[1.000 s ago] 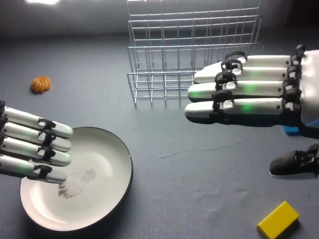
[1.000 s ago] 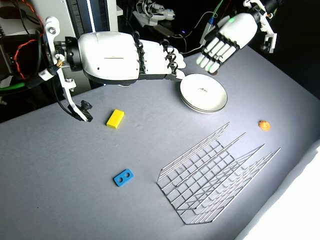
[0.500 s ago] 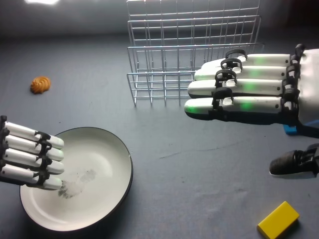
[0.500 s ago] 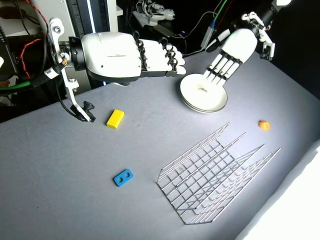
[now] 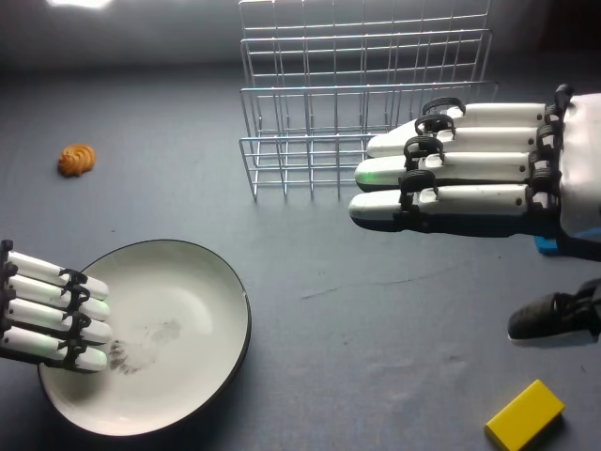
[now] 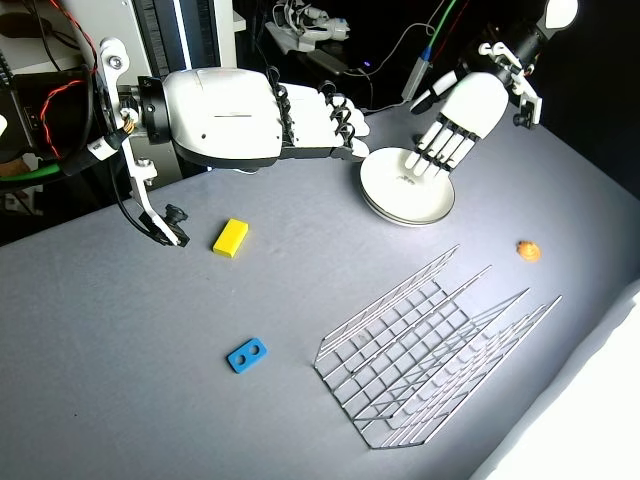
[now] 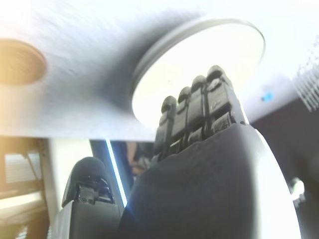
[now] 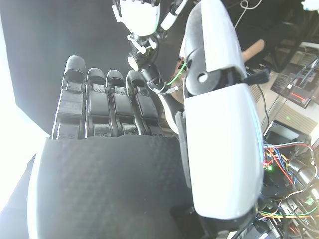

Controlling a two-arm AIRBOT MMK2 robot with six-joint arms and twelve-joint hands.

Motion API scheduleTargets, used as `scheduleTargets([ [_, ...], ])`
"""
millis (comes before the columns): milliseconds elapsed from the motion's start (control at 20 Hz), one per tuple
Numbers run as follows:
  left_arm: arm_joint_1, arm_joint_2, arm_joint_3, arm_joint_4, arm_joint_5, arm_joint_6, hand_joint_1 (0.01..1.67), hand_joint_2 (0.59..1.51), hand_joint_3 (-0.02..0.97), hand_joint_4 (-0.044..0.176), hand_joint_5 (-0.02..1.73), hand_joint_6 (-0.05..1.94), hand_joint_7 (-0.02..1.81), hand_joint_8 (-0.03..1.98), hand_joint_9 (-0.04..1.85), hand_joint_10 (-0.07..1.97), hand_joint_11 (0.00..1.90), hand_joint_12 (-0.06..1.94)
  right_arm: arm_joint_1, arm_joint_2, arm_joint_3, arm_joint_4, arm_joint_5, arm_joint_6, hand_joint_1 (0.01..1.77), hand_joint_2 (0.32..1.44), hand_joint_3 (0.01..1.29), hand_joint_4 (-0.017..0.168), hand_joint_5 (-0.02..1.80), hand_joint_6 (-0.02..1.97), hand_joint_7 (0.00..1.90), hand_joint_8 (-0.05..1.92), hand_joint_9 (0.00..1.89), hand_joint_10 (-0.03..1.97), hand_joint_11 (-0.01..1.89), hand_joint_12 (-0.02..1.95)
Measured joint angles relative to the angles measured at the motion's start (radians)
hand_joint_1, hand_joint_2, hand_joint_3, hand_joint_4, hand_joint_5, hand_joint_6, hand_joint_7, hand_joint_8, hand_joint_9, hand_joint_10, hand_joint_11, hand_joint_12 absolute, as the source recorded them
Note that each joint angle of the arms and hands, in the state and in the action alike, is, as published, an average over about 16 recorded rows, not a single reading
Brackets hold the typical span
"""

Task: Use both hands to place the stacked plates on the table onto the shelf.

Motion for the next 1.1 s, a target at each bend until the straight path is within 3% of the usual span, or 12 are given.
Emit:
scheduleTargets([
  [300, 0.052, -0.021, 0.018, -0.039, 0.016, 0.002, 0.02, 1.174, 0.008, -0.002, 0.06, 0.00, 0.02, -0.01, 0.01, 0.01, 0.02, -0.01, 0.011, -0.008, 0.001, 0.003, -0.014, -0.039, 1.15, 0.96, 0.02, -0.005, 0.11, 0.03, 0.06, 0.02, 0.05, 0.01, 0.02, 0.38],
  [500, 0.077, -0.028, 0.007, -0.070, 0.030, 0.002, 0.02, 1.170, 0.008, -0.002, 0.06, 0.00, 0.02, -0.01, 0.02, 0.00, 0.02, -0.01, 0.025, -0.023, 0.004, 0.006, -0.022, -0.088, 1.16, 0.95, 0.02, -0.005, 0.12, 0.03, 0.06, 0.02, 0.04, 0.01, 0.02, 0.39],
  [800, 0.096, -0.033, -0.049, -0.125, 0.063, 0.003, 0.02, 1.170, 0.008, 0.000, 0.05, -0.01, 0.01, -0.01, 0.02, 0.00, 0.02, -0.01, 0.054, -0.067, 0.013, 0.007, -0.034, -0.198, 1.17, 0.95, 0.02, -0.001, 0.11, 0.03, 0.04, 0.02, 0.03, 0.01, 0.02, 0.35],
  [1100, 0.100, -0.034, -0.130, -0.192, 0.114, 0.003, 0.02, 1.174, 0.008, 0.000, 0.05, -0.01, 0.00, -0.01, 0.02, 0.00, 0.02, -0.01, 0.075, -0.170, 0.054, 0.016, -0.084, -0.320, 1.18, 0.96, 0.02, 0.002, 0.10, 0.03, 0.04, 0.02, 0.03, 0.01, 0.02, 0.36],
])
